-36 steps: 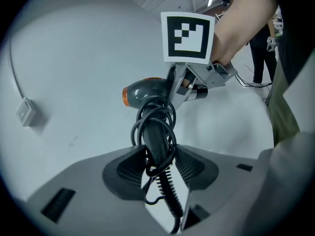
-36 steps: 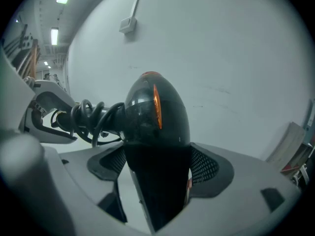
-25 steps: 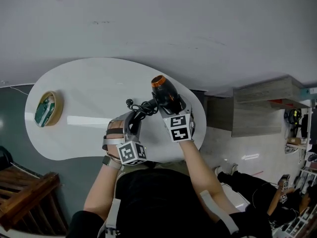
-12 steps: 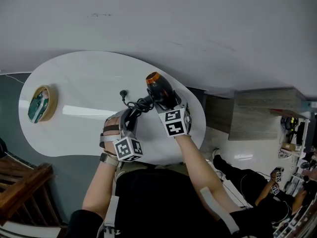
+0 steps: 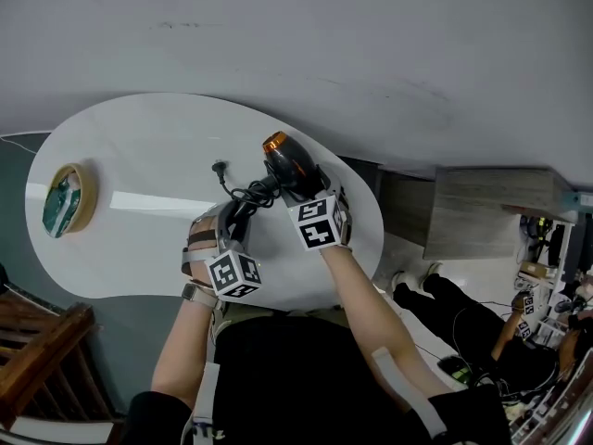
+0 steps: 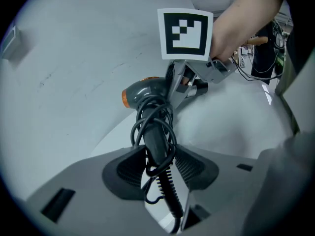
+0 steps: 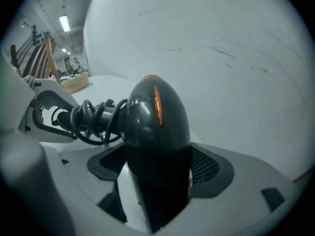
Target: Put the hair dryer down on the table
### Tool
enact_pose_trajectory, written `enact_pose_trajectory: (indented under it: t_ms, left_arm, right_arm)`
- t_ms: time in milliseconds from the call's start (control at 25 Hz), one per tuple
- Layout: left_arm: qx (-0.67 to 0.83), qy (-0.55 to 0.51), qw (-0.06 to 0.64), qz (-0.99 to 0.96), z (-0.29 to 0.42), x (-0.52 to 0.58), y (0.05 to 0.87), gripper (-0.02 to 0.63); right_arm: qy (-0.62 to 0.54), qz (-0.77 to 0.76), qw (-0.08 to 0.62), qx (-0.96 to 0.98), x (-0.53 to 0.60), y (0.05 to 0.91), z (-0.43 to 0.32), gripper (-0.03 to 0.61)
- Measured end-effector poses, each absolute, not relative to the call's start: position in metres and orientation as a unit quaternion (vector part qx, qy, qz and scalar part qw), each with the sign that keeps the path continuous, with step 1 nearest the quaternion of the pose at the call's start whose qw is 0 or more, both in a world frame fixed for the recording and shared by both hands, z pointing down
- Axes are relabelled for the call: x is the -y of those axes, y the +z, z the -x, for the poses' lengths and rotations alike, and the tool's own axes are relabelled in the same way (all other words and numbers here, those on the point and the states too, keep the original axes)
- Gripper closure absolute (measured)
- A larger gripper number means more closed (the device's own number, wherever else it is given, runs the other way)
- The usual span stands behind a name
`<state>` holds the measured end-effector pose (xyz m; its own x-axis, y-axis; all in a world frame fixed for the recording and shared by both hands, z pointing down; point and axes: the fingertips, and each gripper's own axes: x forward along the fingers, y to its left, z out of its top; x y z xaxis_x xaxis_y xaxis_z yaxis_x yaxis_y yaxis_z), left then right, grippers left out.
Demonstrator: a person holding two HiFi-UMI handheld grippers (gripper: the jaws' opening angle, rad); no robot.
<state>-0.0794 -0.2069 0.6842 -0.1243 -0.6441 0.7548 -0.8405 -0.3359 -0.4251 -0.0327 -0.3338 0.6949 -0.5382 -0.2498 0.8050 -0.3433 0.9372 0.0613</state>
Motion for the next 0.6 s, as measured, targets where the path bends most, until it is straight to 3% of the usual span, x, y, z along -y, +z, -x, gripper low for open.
enact_pose_trajectory:
  t_ms: [600]
  left_arm:
    - [0.567,0.489,0.117,-0.653,0.098,0.209,0.704,0.422]
  right_arm:
    - [0.022,-0.164,0.469,0.868,0.336,0.705,0.052,0.189]
